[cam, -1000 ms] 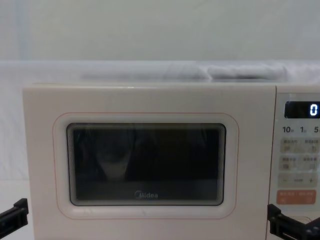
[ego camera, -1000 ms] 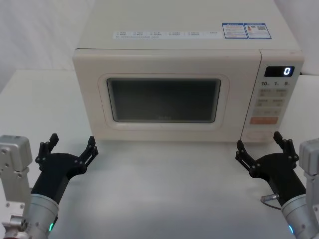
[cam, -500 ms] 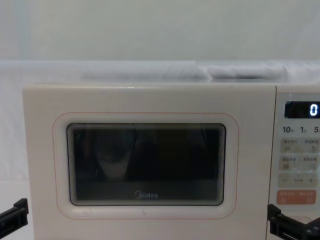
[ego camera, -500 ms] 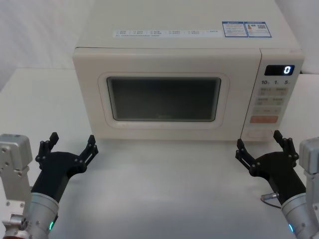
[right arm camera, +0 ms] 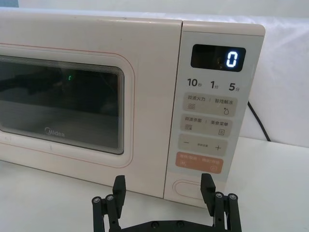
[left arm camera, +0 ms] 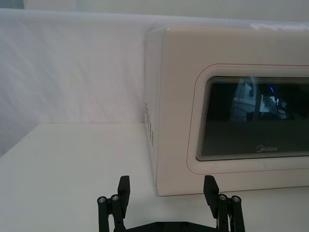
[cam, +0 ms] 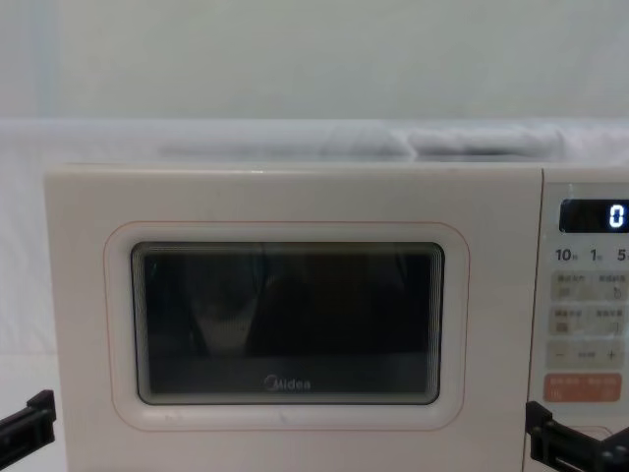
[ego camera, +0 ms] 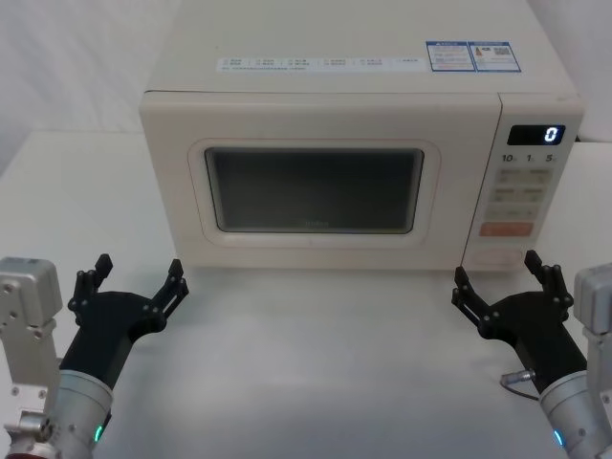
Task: Press the button to open the microwave door with one hand; close the microwave door with the other hand.
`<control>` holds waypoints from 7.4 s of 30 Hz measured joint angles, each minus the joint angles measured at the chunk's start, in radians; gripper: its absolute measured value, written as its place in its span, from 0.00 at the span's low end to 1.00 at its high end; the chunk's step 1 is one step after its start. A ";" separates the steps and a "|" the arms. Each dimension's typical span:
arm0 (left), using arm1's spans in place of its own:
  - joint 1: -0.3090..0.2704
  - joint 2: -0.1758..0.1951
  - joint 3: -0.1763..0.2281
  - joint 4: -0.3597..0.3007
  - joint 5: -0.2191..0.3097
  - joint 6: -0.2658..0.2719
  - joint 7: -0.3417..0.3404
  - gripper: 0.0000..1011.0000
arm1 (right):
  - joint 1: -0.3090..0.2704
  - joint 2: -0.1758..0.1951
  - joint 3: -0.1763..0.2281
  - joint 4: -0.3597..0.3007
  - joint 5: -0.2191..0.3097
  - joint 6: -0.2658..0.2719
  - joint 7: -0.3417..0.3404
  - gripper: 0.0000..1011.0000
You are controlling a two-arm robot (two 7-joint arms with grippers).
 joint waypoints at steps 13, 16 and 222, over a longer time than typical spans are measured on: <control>0.000 0.000 0.000 0.000 0.000 0.000 0.000 0.99 | 0.000 0.000 0.000 0.000 0.000 0.000 0.000 0.88; 0.000 0.000 0.000 0.000 0.000 0.000 0.000 0.99 | 0.000 0.000 0.000 0.000 0.000 0.000 0.000 0.80; 0.000 0.000 0.000 0.000 0.000 0.000 0.000 0.99 | 0.322 -0.134 0.117 0.426 0.026 0.059 0.140 0.00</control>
